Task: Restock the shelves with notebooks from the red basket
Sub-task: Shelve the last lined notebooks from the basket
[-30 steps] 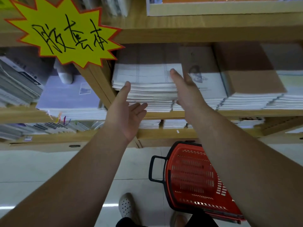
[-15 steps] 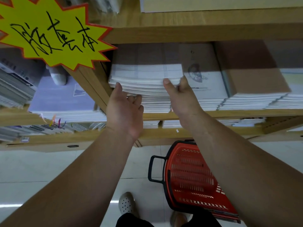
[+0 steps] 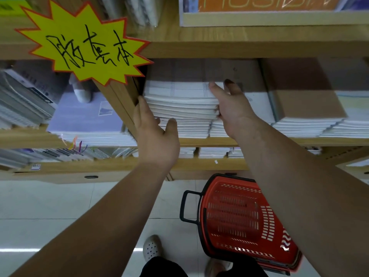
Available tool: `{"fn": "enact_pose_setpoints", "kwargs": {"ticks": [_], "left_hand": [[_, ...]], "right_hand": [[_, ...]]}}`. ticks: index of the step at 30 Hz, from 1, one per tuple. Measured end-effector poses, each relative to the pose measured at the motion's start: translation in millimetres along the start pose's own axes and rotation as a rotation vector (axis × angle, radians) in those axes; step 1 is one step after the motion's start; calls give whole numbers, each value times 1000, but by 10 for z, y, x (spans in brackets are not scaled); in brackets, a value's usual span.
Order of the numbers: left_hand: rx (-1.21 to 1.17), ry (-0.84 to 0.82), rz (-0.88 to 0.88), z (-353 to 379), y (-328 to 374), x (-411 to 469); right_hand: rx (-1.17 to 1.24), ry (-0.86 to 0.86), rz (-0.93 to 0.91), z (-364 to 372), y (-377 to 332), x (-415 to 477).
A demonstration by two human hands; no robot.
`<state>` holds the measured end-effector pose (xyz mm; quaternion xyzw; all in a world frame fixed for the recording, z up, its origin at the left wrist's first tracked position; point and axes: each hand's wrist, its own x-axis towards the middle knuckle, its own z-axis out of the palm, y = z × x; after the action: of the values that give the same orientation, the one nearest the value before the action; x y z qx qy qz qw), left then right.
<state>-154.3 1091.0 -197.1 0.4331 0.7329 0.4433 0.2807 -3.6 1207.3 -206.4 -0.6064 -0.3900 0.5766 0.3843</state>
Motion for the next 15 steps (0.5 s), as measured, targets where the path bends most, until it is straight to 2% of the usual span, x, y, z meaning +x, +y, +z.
{"fn": "enact_pose_setpoints", "kwargs": {"ticks": [7,13,15], "left_hand": [[-60,-1,-40,1,64,92],[316,-48,63,-97,106,193],[359,-109,19,-56,125,226]], "right_hand": [[175,-8,-20,-118,-37,56],[231,8,42,-368,-68,64],[194,-23,70,-347,-131,54]]}}
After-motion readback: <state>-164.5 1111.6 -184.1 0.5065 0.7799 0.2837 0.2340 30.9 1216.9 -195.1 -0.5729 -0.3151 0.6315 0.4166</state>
